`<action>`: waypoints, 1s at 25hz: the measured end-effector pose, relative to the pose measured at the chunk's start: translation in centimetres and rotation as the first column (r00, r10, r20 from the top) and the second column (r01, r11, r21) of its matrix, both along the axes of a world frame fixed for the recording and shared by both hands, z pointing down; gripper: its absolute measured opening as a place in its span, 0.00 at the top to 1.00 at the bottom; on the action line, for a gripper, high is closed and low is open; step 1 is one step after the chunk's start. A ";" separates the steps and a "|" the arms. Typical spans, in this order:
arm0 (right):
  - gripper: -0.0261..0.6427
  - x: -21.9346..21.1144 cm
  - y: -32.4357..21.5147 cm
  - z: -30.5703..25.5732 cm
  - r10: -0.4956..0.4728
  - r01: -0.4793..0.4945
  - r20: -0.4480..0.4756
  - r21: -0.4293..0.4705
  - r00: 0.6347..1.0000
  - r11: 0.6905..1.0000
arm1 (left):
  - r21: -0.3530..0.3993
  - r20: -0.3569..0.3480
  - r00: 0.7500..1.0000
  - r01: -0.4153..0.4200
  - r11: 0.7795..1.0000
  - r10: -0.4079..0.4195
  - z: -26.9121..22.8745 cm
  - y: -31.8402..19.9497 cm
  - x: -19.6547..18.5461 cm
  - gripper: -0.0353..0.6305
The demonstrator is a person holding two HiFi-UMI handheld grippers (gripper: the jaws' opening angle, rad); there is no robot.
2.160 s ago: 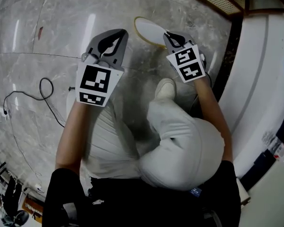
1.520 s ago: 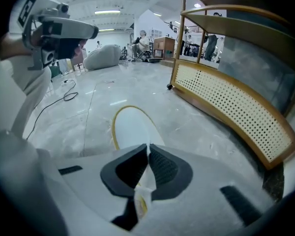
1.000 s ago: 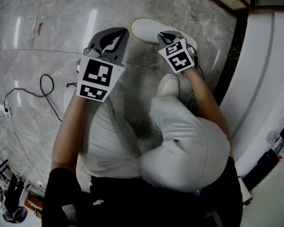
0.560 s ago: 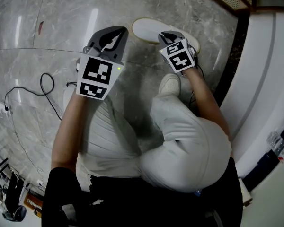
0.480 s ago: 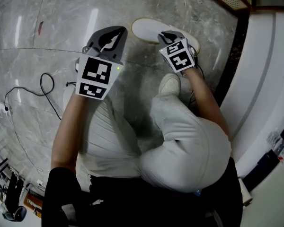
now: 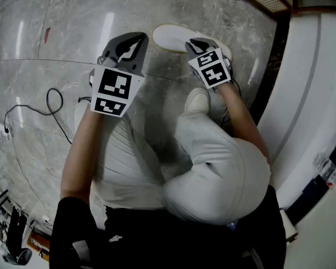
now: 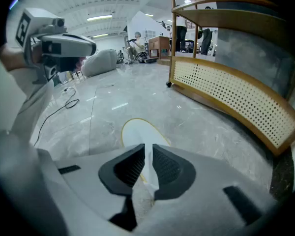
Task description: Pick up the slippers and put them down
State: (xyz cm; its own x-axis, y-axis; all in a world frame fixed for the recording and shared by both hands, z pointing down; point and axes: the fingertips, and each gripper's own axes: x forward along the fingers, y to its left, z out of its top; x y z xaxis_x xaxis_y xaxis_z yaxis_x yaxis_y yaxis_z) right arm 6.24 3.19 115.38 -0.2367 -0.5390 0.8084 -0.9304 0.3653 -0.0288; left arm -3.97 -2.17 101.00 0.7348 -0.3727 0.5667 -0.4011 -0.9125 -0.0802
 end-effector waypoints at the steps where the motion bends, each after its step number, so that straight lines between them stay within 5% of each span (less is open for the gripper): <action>1: 0.91 0.1 0.0 -0.3 -0.001 0.001 0.002 0.003 1.000 1.000 | 0.007 0.001 1.000 0.000 1.000 0.000 0.0 -0.1 0.1 0.94; 13: 0.96 2.0 -2.1 -7.5 -0.007 0.007 -0.005 0.089 1.000 0.996 | 0.082 -0.011 0.997 0.074 0.994 -0.073 -2.3 -2.0 0.1 0.94; 25: 0.97 3.5 -6.0 -16.7 -0.015 0.014 0.000 0.192 1.000 0.981 | 0.059 -0.092 0.989 0.119 0.991 -0.113 -7.8 -5.1 1.9 0.94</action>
State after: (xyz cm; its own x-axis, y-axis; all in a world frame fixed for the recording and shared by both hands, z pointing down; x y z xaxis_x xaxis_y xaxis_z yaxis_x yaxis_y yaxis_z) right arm 9.74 -2.79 98.67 -0.2463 -0.6808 0.6898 -0.9250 0.3776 0.0424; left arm -2.05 -7.25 93.19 0.7304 -0.4920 0.4738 -0.5120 -0.8535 -0.0969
